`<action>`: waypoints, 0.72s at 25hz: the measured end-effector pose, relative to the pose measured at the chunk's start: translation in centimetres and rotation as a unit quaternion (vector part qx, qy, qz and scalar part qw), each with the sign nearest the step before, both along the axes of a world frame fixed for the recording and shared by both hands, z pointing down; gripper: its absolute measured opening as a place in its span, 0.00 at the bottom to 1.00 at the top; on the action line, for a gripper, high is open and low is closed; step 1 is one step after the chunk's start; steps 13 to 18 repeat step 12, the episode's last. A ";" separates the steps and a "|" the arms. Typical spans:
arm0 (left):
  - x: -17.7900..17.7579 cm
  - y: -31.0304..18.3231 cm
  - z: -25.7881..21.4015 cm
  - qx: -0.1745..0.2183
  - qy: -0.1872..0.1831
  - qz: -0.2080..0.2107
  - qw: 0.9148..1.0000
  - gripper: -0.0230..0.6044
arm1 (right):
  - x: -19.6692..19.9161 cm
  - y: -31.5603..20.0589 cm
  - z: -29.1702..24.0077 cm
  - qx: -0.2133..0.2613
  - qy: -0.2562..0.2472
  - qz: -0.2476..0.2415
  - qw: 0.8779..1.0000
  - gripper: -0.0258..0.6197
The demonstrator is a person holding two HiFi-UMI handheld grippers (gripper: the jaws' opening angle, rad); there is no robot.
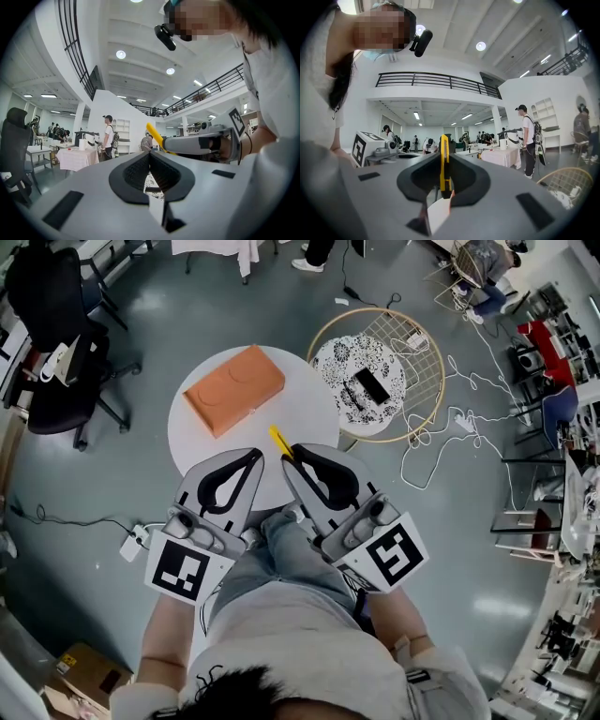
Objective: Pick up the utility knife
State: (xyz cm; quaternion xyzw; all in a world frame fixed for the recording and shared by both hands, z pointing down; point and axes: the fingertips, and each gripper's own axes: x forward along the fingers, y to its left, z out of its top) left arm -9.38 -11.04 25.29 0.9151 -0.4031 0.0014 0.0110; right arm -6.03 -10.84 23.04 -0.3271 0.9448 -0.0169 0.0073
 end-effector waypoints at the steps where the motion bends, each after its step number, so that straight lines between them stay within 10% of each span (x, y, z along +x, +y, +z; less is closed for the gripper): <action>1: 0.0 0.1 -0.1 0.001 0.001 0.000 1.000 0.05 | -0.1 0.2 0.0 0.001 0.000 -0.001 1.000 0.13; 18: 0.1 0.6 -0.2 0.005 0.005 0.003 1.000 0.05 | -0.5 0.6 -0.4 0.009 0.002 -0.006 1.000 0.13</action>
